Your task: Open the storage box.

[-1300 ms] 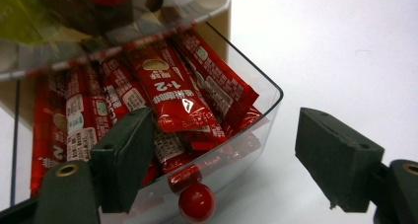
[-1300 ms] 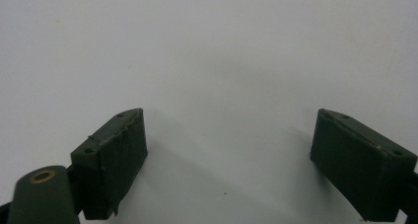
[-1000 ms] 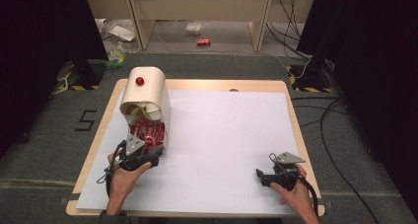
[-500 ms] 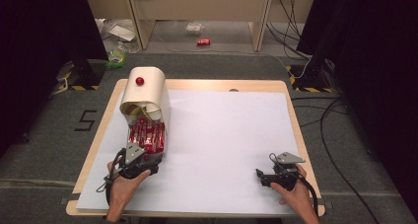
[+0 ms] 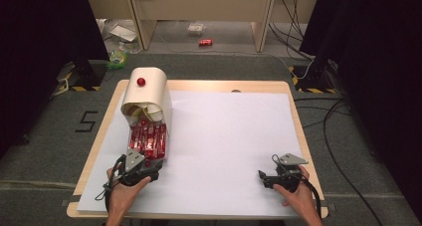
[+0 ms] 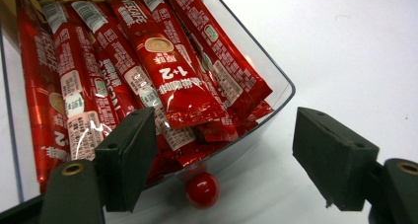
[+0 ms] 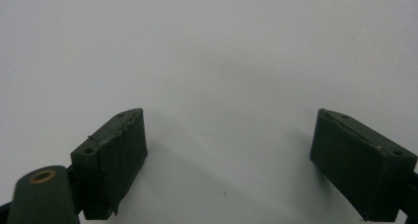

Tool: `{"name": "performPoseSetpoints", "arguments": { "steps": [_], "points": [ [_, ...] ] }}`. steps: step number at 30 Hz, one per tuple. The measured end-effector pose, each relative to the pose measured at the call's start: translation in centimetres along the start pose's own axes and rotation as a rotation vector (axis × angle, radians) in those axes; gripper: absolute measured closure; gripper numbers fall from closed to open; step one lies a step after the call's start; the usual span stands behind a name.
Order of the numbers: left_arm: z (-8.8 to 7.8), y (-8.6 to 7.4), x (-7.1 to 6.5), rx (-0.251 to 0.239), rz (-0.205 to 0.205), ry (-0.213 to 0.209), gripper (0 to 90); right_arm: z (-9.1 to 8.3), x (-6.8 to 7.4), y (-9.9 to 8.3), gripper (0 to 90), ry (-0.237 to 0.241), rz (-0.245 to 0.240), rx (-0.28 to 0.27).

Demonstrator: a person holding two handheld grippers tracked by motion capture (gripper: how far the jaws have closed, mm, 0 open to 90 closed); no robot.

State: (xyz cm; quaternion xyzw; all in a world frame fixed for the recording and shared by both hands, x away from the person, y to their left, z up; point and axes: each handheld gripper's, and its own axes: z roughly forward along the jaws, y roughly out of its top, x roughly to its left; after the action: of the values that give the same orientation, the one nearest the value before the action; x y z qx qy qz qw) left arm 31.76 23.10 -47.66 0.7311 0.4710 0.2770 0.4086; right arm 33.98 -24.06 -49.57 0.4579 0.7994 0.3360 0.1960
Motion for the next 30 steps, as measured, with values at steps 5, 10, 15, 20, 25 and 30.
{"name": "performPoseSetpoints", "arguments": {
  "steps": [5,10,15,20,25,30],
  "points": [
    [-0.16,0.05,-0.17,0.012,0.002,0.008,24.6,0.0,0.0,0.0,14.3,0.0,0.0,0.0],
    [-0.37,0.1,-0.16,0.017,-0.02,-0.004,24.6,0.0,0.0,0.0,14.3,0.0,0.0,0.0],
    [-0.53,0.2,-0.13,0.007,-0.045,-0.002,24.6,0.0,-0.02,0.0,14.3,0.001,0.0,0.0],
    [-0.38,0.18,0.19,-0.015,-0.07,0.009,23.1,0.0,-0.02,0.0,14.3,0.0,0.0,0.0],
    [-0.29,0.12,0.25,-0.024,-0.077,0.015,22.9,0.01,-0.03,0.0,14.2,0.001,0.0,0.0],
    [-0.48,0.7,0.27,-0.035,-0.073,0.022,22.8,0.0,-0.03,0.0,14.2,0.001,0.0,-0.001]
  ]
}}
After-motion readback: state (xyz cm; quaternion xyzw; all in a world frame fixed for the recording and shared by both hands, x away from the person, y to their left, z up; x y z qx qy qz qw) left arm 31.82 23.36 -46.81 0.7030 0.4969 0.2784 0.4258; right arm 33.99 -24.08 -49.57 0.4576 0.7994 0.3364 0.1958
